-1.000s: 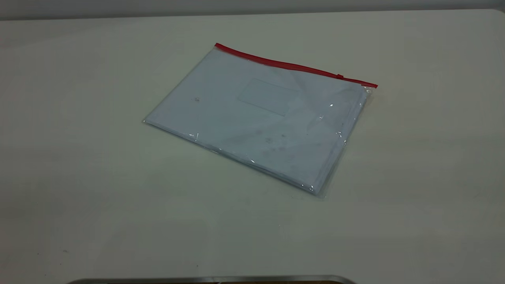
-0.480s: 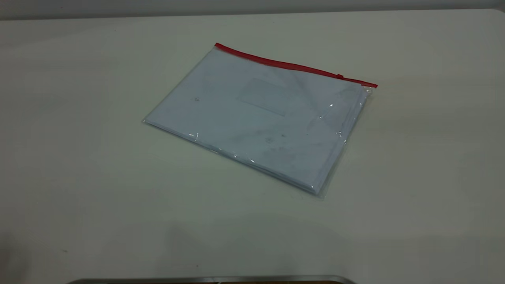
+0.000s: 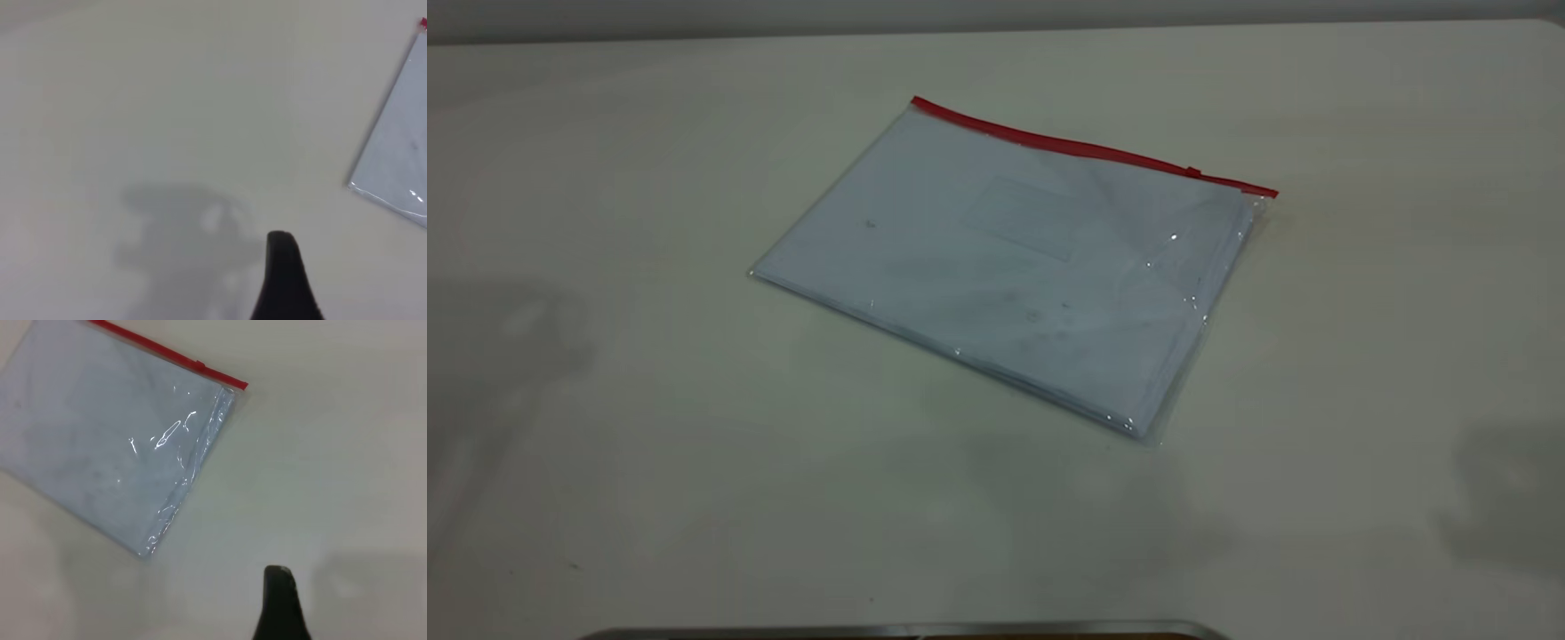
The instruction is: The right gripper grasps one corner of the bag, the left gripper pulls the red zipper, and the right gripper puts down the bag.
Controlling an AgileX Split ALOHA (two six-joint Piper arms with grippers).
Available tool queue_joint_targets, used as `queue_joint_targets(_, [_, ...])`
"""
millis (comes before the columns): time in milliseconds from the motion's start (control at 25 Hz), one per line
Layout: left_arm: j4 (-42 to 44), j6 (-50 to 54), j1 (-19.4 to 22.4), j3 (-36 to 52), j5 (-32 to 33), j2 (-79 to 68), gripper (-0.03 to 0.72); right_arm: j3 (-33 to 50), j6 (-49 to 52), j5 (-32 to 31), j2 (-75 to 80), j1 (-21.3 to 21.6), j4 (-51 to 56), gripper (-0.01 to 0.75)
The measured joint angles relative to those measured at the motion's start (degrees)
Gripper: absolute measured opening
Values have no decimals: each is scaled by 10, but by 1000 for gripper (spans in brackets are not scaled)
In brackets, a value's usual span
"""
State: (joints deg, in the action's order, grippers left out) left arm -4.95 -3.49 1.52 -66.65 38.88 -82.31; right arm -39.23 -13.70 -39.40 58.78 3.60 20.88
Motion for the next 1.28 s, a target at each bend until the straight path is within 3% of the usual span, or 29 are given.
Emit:
queue_joint_targets(240, [-72, -105, -5, -35, -44, -114, 590, -4, -91, 93, 156, 0, 43, 591])
queue_joint_targets(520, [-164, -224, -52, -49, -55, -202, 590, -21, -246, 182, 351, -13, 197, 591])
queue_joint_targets(640, [-172, -238, -71, -50, -59, -228, 590, -66, -342, 170, 430, -23, 280, 591])
queue_joint_targets(960, [-173, -242, -99, -51, -63, -253, 590, -196, -596, 44, 616, -24, 505, 591])
queue_joint_targets(1280, [-173, -240, -101, -52, -67, -253, 590, -277, -652, 32, 737, -19, 571, 591])
